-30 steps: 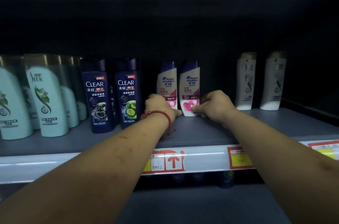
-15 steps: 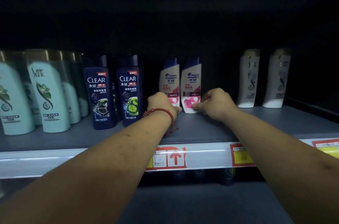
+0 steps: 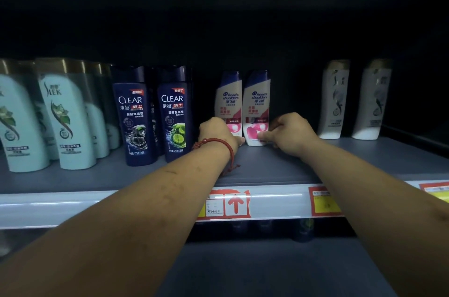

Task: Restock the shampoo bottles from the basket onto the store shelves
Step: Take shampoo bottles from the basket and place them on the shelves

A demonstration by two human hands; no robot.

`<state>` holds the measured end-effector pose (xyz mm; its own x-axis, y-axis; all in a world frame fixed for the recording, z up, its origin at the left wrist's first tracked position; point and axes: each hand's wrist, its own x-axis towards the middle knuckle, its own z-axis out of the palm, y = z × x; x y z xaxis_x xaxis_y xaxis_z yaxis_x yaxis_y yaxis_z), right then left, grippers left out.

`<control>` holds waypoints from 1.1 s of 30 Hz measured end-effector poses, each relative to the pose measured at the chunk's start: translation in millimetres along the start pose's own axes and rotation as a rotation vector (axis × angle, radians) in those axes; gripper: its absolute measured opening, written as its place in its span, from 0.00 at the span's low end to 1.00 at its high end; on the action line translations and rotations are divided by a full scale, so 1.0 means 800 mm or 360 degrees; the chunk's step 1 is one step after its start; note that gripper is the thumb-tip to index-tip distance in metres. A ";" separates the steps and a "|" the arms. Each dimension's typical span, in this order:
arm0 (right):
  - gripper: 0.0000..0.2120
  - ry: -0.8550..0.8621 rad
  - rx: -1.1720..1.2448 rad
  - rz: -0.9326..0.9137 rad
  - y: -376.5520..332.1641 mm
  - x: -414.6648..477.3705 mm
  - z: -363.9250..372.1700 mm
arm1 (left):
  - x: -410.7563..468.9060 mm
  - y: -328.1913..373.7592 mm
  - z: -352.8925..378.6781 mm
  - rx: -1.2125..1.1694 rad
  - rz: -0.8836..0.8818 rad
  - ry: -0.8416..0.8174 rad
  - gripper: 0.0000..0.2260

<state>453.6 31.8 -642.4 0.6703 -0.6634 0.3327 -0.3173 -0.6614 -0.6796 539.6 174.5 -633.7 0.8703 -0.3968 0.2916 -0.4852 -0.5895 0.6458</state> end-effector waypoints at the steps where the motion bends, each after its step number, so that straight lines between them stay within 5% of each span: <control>1: 0.16 0.0001 0.0001 0.0001 0.000 0.000 0.000 | 0.000 0.000 0.000 0.0005 0.0001 -0.0004 0.28; 10: 0.17 -0.0062 -0.0056 0.0014 -0.006 -0.011 -0.007 | -0.011 0.004 -0.011 -0.0001 -0.0051 -0.0098 0.32; 15: 0.20 -0.0069 -0.0202 0.0039 -0.019 -0.045 -0.036 | -0.044 0.019 -0.055 0.0198 0.0060 -0.0405 0.30; 27: 0.28 -0.0066 -0.0519 -0.0256 -0.017 -0.209 -0.157 | -0.192 0.078 -0.107 0.0473 0.1114 -0.0456 0.31; 33: 0.25 0.0066 -0.0534 -0.0162 0.055 -0.294 -0.201 | -0.263 0.113 -0.050 0.0367 0.1252 -0.0672 0.27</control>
<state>173.9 102.8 -645.1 0.6843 -0.5973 0.4183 -0.4578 -0.7984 -0.3911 315.8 232.8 -608.6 0.2017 -0.9397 0.2761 -0.9683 -0.1488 0.2008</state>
